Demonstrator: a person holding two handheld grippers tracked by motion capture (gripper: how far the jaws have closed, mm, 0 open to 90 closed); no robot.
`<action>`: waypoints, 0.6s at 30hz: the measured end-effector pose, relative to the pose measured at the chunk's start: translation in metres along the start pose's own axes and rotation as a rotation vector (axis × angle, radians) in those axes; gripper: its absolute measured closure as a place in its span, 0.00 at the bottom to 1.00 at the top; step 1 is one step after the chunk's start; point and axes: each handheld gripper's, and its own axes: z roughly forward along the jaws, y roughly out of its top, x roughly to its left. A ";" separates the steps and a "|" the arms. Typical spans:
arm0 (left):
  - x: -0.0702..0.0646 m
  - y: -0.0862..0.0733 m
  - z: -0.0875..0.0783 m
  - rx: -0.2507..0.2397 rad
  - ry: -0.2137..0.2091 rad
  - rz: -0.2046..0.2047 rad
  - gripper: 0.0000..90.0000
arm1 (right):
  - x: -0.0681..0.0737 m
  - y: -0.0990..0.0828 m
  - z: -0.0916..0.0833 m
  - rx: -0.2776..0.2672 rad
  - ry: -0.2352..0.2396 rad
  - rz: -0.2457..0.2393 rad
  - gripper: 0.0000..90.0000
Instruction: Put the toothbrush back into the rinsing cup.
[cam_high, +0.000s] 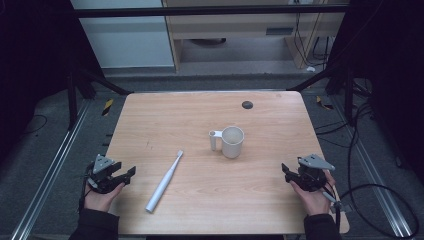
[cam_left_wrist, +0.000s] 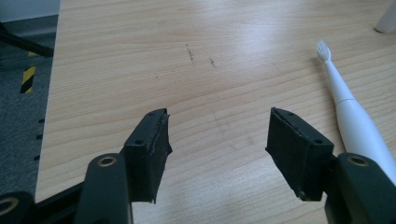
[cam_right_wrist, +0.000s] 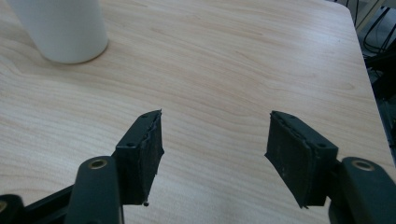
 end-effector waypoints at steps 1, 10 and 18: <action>-0.001 0.000 0.000 0.000 -0.008 0.003 0.45 | 0.000 -0.001 -0.001 0.003 -0.004 0.002 0.40; -0.013 0.003 -0.002 0.033 -0.068 0.015 0.60 | 0.002 -0.006 -0.008 0.012 0.022 0.008 0.48; -0.021 0.008 -0.003 0.061 -0.105 0.014 0.66 | 0.006 -0.005 -0.009 0.022 0.033 0.006 0.51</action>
